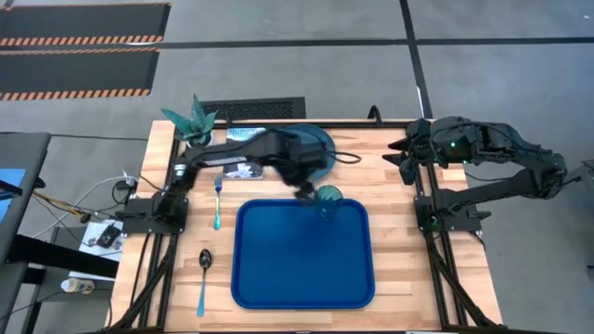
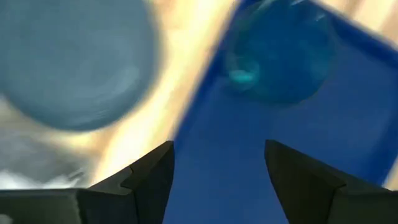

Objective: Pick and place plate/cup/fork/spoon on tray
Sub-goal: Put the blue cup on the top right of the blue tray

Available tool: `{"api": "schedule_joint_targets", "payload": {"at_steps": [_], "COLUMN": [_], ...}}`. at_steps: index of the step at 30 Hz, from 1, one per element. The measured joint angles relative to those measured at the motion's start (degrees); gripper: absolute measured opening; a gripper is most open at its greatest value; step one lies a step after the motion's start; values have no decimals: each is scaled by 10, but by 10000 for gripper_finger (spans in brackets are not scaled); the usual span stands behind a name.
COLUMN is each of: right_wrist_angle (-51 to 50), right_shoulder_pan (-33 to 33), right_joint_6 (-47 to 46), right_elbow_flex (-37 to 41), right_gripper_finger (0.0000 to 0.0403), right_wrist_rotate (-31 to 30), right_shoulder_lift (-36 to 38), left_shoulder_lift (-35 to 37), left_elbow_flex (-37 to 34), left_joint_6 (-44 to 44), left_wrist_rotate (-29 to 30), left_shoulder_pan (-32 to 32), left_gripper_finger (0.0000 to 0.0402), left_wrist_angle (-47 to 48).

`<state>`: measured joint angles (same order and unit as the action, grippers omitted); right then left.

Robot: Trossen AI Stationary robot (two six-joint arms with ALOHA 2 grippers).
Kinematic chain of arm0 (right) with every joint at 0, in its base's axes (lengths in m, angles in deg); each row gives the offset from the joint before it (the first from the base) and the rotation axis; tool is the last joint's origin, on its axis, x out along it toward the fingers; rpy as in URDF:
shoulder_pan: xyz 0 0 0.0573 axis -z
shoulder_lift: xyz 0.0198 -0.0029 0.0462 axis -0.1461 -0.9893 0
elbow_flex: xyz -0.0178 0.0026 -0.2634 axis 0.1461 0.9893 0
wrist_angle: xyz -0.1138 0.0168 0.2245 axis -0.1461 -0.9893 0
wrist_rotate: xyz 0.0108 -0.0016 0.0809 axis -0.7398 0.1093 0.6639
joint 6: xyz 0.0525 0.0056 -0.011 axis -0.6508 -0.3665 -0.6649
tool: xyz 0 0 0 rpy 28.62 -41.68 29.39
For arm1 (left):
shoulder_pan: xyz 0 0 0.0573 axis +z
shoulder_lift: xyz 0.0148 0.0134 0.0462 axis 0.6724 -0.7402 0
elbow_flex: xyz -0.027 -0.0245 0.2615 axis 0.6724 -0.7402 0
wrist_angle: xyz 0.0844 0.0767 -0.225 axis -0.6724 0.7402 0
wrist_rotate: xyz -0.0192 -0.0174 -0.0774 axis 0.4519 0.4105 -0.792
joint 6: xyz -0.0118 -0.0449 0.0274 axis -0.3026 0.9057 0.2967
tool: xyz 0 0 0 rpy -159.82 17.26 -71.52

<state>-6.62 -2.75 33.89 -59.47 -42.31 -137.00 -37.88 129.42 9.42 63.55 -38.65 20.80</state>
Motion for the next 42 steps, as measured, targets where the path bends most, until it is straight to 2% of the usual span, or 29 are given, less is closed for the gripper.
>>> {"api": "schedule_joint_targets", "payload": {"at_steps": [4, 8, 10, 13, 16, 20, 22, 26, 33, 42], "right_wrist_angle": [-3, -7, -13, -15, -14, -15, -15, -15, -24, -29], "right_shoulder_pan": [0, 0, 0, 0, 0, 0, 0, 0, 0, 0], "right_joint_6": [0, 0, 0, 0, 0, 0, 0, 0, 0, 0], "right_elbow_flex": [0, 0, 0, 0, 0, 0, 0, 0, 0, 0], "right_gripper_finger": [214, 214, 214, 214, 214, 214, 214, 214, 214, 214], "right_wrist_rotate": [0, 0, 0, 0, 0, 0, 0, 0, 0, 0], "right_shoulder_lift": [0, 0, 0, 0, 0, 0, -1, -1, 0, 0], "left_shoulder_lift": [83, 147, 178, 217, 236, 234, 225, 215, 157, 103], "left_elbow_flex": [-35, -162, -247, -382, -496, -585, -606, -623, -624, -624], "left_joint_6": [21, 72, 99, 125, 143, 158, 165, 169, 181, 219], "left_wrist_rotate": [103, 142, 134, 82, 57, 34, 37, 38, 0, -36], "left_shoulder_pan": [-8, -27, -40, -50, -52, -50, -50, -49, -50, -45], "left_gripper_finger": [201, 134, 89, 20, 9, 2, 1, 0, 0, 0], "left_wrist_angle": [35, -26, -69, -176, -316, -497, -572, -663, -690, -795]}}
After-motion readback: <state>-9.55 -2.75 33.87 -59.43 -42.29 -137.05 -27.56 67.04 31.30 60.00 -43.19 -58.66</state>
